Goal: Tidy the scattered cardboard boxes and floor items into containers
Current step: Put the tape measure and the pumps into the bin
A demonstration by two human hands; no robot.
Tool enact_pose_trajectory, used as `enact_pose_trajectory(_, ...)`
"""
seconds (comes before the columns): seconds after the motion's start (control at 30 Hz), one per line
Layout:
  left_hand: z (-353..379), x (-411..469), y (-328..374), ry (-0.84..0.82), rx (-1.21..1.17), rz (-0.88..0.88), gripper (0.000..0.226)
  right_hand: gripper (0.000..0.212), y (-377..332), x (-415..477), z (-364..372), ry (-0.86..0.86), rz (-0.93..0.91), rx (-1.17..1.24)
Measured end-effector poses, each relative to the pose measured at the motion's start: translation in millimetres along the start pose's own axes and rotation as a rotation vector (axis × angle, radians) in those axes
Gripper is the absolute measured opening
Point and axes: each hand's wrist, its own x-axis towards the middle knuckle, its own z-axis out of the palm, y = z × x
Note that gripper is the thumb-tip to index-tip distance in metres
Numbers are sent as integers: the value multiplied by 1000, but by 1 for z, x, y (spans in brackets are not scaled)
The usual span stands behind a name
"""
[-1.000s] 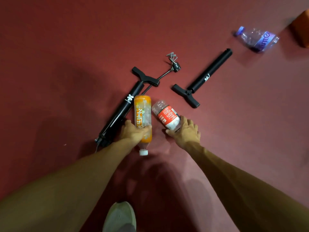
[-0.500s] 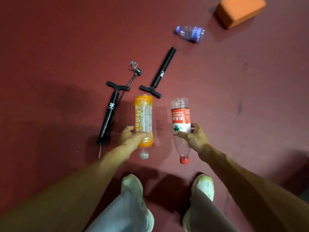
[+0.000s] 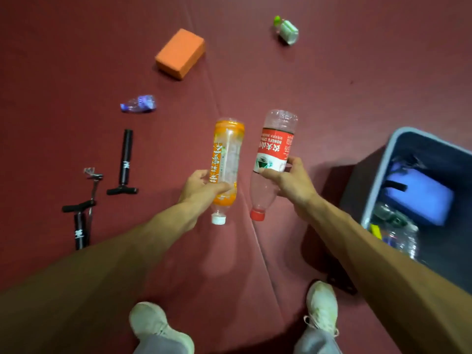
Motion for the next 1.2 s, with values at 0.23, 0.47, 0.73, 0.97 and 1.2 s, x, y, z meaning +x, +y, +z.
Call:
enact_pose_trajectory(0.23, 238, -51, 24, -286, 225, 9, 47, 61, 117, -33, -264, 196, 250, -15)
enact_pose_trajectory(0.47, 409, -91, 5, -491, 448, 19, 49, 44, 207, -63, -397, 371, 397, -27)
enact_pose_trajectory(0.73, 434, -91, -3, -611, 593, -67, 44, 51, 207, -62, -409, 357, 429, -97)
enact_pose_trajectory(0.97, 358, -67, 15, -510, 520, -57, 40, 39, 163, -52, -344, 273, 373, -245)
enact_pose_trajectory(1.2, 181, -47, 28, -294, 307, -1, 24, 34, 78, -36, -181, 138, 193, -372)
